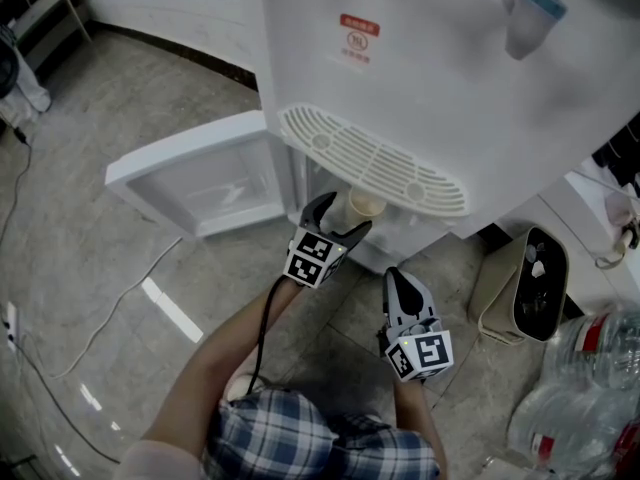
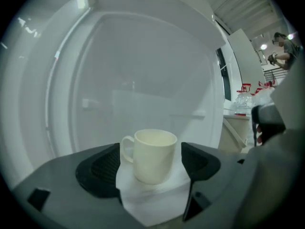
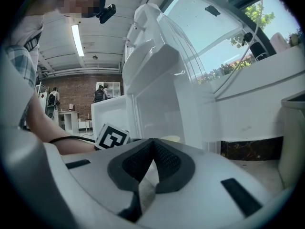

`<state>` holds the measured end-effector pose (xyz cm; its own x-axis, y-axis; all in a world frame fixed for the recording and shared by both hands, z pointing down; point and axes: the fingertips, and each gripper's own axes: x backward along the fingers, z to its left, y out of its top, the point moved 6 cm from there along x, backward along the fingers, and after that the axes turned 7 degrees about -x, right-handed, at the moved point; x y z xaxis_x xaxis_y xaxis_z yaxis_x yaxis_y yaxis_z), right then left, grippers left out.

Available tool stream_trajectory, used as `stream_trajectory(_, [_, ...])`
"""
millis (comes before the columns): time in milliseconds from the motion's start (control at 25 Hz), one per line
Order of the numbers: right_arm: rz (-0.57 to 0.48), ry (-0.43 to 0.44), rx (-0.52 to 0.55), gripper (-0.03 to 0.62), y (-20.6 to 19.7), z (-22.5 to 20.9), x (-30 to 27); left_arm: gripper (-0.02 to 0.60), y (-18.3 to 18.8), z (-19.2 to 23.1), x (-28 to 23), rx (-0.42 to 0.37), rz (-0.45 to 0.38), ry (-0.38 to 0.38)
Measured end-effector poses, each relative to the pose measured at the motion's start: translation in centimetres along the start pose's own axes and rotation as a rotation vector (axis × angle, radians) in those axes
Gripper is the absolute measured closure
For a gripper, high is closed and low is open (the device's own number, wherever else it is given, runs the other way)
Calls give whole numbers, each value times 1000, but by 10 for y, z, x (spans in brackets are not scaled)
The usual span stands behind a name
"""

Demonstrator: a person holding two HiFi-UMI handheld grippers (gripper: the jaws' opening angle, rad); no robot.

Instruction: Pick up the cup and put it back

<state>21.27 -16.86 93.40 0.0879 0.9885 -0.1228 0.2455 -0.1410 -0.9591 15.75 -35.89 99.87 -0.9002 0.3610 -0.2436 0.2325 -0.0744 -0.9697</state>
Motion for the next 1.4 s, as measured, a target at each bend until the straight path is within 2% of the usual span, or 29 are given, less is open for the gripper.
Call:
stream_trajectory(80, [-4, 1, 0, 577, 0, -1, 1, 192, 14, 2, 18, 14, -44, 16])
stream_trajectory(200, [-11, -8, -2, 577, 4, -2, 1, 195, 36, 3, 48, -6, -81, -6])
stream_trajectory(240, [-15, -11, -4, 577, 5, -2, 1, 226, 42, 3, 57, -16, -86, -13])
stream_trajectory(280, [-21, -13, -2, 577, 7, -2, 0, 302, 48, 5, 66, -23, -91, -16])
stream_trajectory(480, [-38, 10, 35, 577, 27, 5, 9, 519, 75, 12, 106, -74, -100, -55])
stream_trajectory(560, [-45, 14, 28, 577, 38, 8, 15, 543, 92, 13, 124, -107, -105, -82])
stream_trajectory(680, [-50, -14, -1, 577, 57, 9, 25, 554, 123, 12, 153, -127, -118, -106])
stream_trajectory(800, [-36, -52, -21, 577, 77, 11, 32, 555, 156, 16, 177, -109, -128, -101])
stream_trajectory(920, [20, -81, 9, 577, 101, 16, 49, 555, 200, 25, 203, -51, -132, -68])
stream_trajectory(1000, [48, -119, -5, 577, 124, 20, 64, 555, 236, 32, 222, -42, -140, -29])
stream_trajectory(1200, [47, -181, -15, 577, 207, 43, 84, 555, 324, 50, 263, -2, -137, 72])
stream_trajectory(1400, [1, -211, -49, 577, 341, 76, 100, 555, 433, 48, 295, 23, -121, 119])
